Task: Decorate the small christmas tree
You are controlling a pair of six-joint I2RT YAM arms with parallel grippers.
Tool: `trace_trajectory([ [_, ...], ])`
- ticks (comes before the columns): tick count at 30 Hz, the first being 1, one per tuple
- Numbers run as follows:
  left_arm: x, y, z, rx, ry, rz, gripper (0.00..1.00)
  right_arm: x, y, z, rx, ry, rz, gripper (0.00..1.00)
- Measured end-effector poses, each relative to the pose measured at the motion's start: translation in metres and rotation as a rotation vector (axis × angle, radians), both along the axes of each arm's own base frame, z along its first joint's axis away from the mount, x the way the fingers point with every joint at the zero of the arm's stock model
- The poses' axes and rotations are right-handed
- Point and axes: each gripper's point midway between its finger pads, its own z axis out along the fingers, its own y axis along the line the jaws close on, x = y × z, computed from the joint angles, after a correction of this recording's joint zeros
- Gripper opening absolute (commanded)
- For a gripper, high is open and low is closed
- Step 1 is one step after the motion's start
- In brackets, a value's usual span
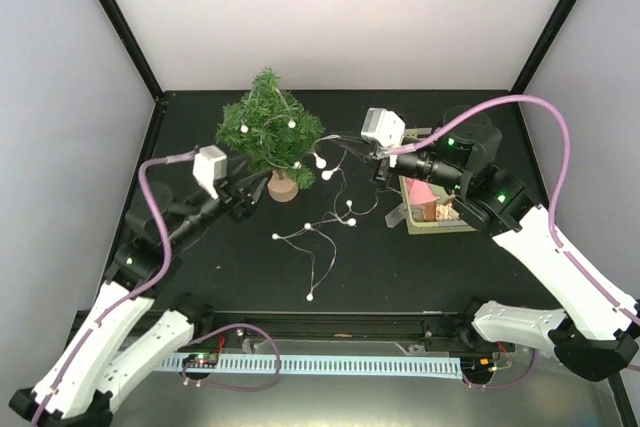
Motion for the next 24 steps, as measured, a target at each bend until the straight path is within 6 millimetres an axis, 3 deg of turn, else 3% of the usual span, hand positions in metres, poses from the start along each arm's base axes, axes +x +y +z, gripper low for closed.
trace_trajectory([
  [4, 0.016, -0.021, 0.007, 0.139, -0.077, -0.067, 0.63, -0.01, -0.001, 0.018, 0.011, -0.026, 0.04, 0.01],
  [7, 0.023, -0.035, 0.002, 0.203, -0.106, -0.131, 0.64, -0.017, -0.001, 0.02, 0.011, -0.028, 0.076, 0.01],
  [11, 0.018, -0.051, -0.004, 0.24, -0.145, -0.235, 0.64, -0.026, -0.001, 0.02, 0.009, -0.025, 0.115, 0.01],
  [18, 0.013, -0.067, 0.012, 0.25, -0.231, -0.34, 0.63, -0.045, -0.009, 0.031, 0.035, -0.05, 0.164, 0.01],
  [24, 0.011, -0.076, 0.009, 0.278, -0.262, -0.406, 0.62, -0.049, -0.011, 0.034, 0.045, -0.054, 0.178, 0.01],
])
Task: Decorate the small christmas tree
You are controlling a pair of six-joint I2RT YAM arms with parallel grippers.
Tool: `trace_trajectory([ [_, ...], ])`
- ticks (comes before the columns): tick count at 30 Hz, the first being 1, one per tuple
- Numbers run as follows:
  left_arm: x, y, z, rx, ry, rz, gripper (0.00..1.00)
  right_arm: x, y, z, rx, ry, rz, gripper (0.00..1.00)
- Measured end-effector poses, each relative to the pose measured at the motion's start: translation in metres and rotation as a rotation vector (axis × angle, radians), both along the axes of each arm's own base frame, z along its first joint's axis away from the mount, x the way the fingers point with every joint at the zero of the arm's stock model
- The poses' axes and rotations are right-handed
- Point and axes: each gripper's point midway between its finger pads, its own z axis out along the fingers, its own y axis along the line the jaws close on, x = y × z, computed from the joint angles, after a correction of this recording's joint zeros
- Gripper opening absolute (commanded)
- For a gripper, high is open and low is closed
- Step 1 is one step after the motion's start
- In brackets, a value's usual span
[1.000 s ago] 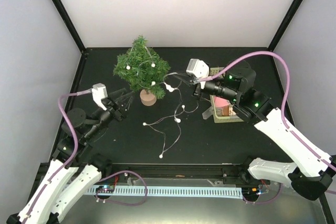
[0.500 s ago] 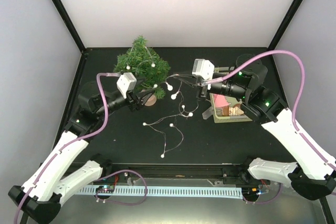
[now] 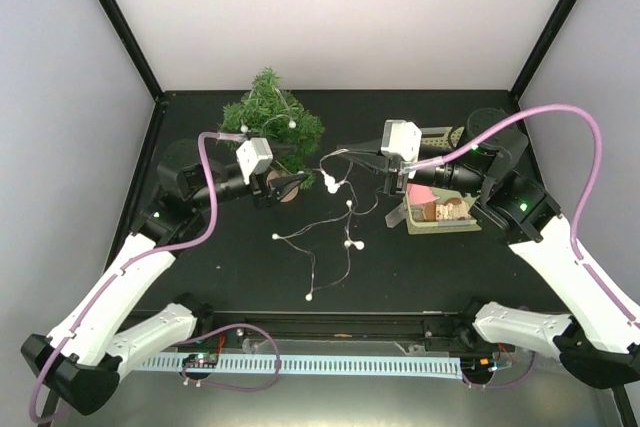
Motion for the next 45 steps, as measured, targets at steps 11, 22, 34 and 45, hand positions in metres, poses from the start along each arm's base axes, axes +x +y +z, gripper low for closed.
trace_trajectory([
  [11, -0.028, -0.004, 0.007, -0.001, -0.052, -0.132, 0.5, 0.004, 0.002, 0.002, 0.012, 0.002, -0.008, 0.01],
  [22, -0.007, 0.012, 0.01, 0.007, -0.066, 0.058, 0.02, 0.024, 0.0, 0.009, 0.028, -0.024, -0.115, 0.01],
  [34, 0.056, 0.107, 0.064, -0.156, -0.016, 0.627, 0.02, 0.121, 0.035, 0.032, 0.009, -0.111, -0.381, 0.01],
  [45, 0.124, 0.152, 0.062, -0.175, 0.126, 0.813, 0.01, 0.197, 0.07, 0.016, -0.058, -0.095, -0.462, 0.01],
])
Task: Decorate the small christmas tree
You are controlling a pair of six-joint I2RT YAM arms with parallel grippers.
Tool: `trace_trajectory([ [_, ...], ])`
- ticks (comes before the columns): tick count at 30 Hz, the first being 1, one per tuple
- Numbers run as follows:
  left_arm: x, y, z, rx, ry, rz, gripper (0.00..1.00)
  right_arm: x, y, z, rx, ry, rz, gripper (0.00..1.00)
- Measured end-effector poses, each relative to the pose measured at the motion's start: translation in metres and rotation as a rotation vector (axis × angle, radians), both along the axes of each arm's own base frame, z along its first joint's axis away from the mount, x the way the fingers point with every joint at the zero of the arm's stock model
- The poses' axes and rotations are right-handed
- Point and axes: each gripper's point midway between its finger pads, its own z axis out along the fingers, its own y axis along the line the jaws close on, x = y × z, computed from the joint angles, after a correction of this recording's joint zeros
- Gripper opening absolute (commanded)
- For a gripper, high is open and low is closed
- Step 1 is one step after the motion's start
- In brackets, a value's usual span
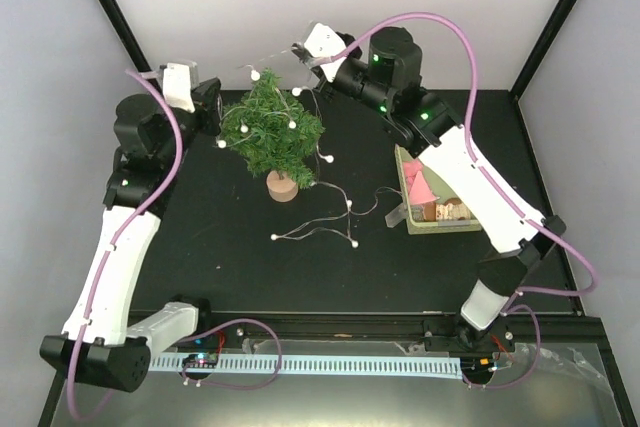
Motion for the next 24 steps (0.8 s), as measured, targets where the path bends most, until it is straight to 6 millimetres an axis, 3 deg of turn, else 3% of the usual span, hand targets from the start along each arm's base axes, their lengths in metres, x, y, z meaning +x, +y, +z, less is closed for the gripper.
trace_trajectory([
  [8, 0.041, 0.013, -0.018, -0.07, 0.1, 0.029, 0.02, 0.051, 0.011, -0.025, -0.01, 0.077, -0.052, 0.01],
  [14, 0.073, 0.013, -0.028, -0.119, 0.165, 0.009, 0.03, 0.078, 0.012, -0.051, -0.011, 0.171, -0.075, 0.01],
  [19, 0.097, 0.003, -0.051, -0.142, 0.239, -0.05, 0.05, 0.095, 0.003, -0.071, -0.007, 0.258, -0.103, 0.01],
  [24, 0.104, -0.008, -0.066, -0.163, 0.305, -0.113, 0.15, 0.098, -0.005, -0.089, -0.024, 0.343, -0.122, 0.01],
])
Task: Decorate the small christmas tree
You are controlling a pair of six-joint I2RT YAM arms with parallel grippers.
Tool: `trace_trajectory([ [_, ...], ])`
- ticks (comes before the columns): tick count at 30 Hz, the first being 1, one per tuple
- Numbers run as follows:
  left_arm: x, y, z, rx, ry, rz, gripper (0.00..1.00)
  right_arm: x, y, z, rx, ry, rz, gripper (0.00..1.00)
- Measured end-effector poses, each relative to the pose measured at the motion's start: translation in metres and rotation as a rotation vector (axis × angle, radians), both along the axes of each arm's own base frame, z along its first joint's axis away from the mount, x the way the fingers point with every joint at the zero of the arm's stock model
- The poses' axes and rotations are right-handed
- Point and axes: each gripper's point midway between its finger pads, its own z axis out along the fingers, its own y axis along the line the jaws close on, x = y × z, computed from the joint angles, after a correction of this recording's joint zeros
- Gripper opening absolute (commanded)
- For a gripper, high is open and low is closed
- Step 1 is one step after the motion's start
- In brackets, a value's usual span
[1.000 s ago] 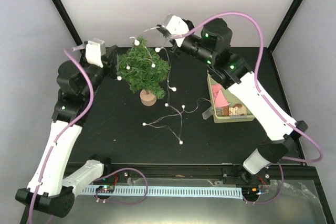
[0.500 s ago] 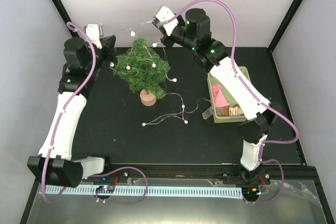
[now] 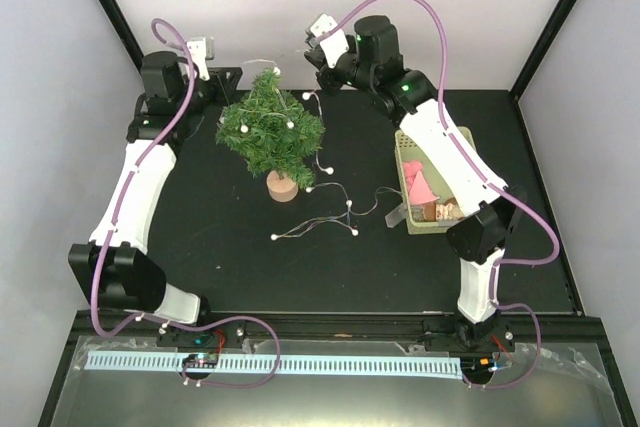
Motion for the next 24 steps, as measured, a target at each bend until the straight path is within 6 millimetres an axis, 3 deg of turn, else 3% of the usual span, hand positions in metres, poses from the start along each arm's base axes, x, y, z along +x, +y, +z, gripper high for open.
trace_trajectory([
  [5, -0.004, -0.004, 0.021, -0.002, -0.027, -0.027, 0.33, -0.007, 0.0, -0.018, -0.015, 0.097, 0.014, 0.01],
  [14, -0.026, -0.005, 0.046, -0.005, -0.08, -0.043, 0.37, -0.026, -0.003, -0.075, -0.051, 0.298, 0.03, 0.01],
  [18, -0.039, -0.005, 0.04, -0.004, -0.067, -0.045, 0.38, -0.031, -0.006, -0.088, -0.061, 0.353, 0.019, 0.01],
  [24, -0.066, -0.006, 0.021, 0.01, -0.042, -0.052, 0.39, -0.047, -0.017, -0.091, -0.064, 0.398, 0.007, 0.01],
])
